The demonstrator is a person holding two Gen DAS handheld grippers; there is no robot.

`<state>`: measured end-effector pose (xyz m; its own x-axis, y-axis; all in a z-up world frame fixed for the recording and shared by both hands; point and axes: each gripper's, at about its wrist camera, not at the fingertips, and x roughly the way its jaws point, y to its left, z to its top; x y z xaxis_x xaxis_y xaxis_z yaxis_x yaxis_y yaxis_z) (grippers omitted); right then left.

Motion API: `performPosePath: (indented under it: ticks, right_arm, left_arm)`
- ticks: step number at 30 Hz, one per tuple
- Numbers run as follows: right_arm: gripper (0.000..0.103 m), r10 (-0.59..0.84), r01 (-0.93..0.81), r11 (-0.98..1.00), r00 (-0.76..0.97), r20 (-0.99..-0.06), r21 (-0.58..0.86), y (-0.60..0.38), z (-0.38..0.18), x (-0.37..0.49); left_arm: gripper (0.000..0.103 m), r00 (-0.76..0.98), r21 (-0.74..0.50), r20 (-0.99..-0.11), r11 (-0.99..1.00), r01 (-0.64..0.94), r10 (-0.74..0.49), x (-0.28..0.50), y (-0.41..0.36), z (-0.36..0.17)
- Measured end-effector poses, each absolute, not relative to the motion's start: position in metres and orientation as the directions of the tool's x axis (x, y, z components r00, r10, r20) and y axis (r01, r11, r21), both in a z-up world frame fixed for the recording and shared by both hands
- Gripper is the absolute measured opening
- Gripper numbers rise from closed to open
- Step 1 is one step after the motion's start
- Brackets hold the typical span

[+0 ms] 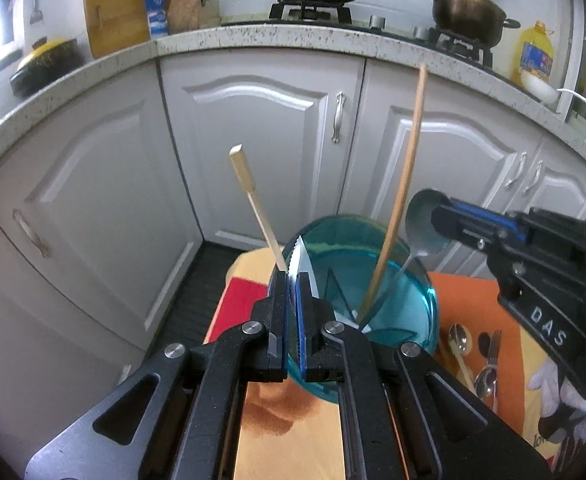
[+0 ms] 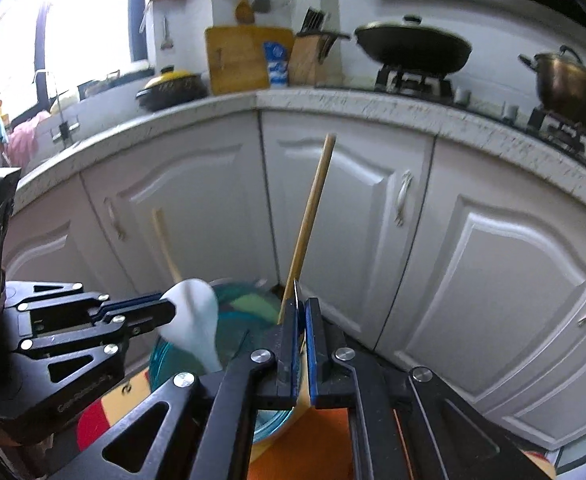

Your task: Organize utensils

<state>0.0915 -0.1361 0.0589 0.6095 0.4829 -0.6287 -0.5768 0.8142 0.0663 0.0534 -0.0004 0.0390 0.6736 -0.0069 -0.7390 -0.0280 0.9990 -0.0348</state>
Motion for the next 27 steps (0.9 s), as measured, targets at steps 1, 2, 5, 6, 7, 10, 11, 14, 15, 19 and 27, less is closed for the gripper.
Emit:
performPosePath:
  ticks: [1,2,5,6,7,10,11,14,15,19,27]
  right_arm:
    - [0.004,0.492,-0.582,0.809,0.597,-0.634,0.079,-0.136,0.057,0.091]
    - [0.004,0.499,-0.584,0.806,0.583,-0.641,0.096,-0.137,0.056,0.092]
    - [0.014,0.532,-0.57,0.801,0.541,-0.652,0.181,-0.146,0.055,0.097]
    - [0.02,0.534,-0.566,0.802,0.536,-0.654,0.191,-0.148,0.055,0.096]
    - [0.028,0.535,-0.563,0.803,0.534,-0.655,0.196,-0.15,0.055,0.095]
    - [0.028,0.544,-0.566,0.798,0.526,-0.654,0.208,-0.153,0.056,0.089]
    - [0.028,0.542,-0.564,0.799,0.528,-0.654,0.208,-0.154,0.057,0.087]
    - [0.029,0.557,-0.555,0.797,0.519,-0.649,0.239,-0.159,0.06,0.083]
    - [0.029,0.556,-0.551,0.798,0.519,-0.649,0.243,-0.161,0.06,0.082]
    - [0.031,0.546,-0.544,0.806,0.529,-0.649,0.235,-0.166,0.065,0.074]
    - [0.034,0.539,-0.525,0.817,0.551,-0.637,0.237,-0.181,0.079,0.047]
  left_arm:
    - [0.001,0.668,-0.038,-0.744,0.999,-0.025,-0.012,0.053,-0.001,0.038]
    - [0.001,0.661,-0.048,-0.75,0.999,-0.026,-0.019,0.054,0.0,0.037]
    - [0.003,0.647,-0.086,-0.762,0.995,-0.046,-0.036,0.053,0.003,0.038]
    - [0.006,0.645,-0.094,-0.763,0.994,-0.048,-0.041,0.053,0.003,0.038]
    - [0.008,0.642,-0.105,-0.765,0.993,-0.052,-0.047,0.052,0.004,0.039]
    - [0.023,0.642,-0.115,-0.765,0.992,-0.055,-0.053,0.049,0.004,0.042]
    - [0.029,0.641,-0.119,-0.766,0.991,-0.056,-0.055,0.047,0.004,0.042]
    - [0.033,0.636,-0.129,-0.769,0.99,-0.058,-0.063,0.041,0.005,0.045]
    - [0.034,0.635,-0.129,-0.77,0.99,-0.059,-0.063,0.04,0.005,0.046]
    - [0.037,0.637,-0.135,-0.769,0.989,-0.064,-0.064,0.031,0.004,0.052]
    - [0.038,0.66,-0.128,-0.748,0.991,-0.042,-0.069,0.01,-0.009,0.07]
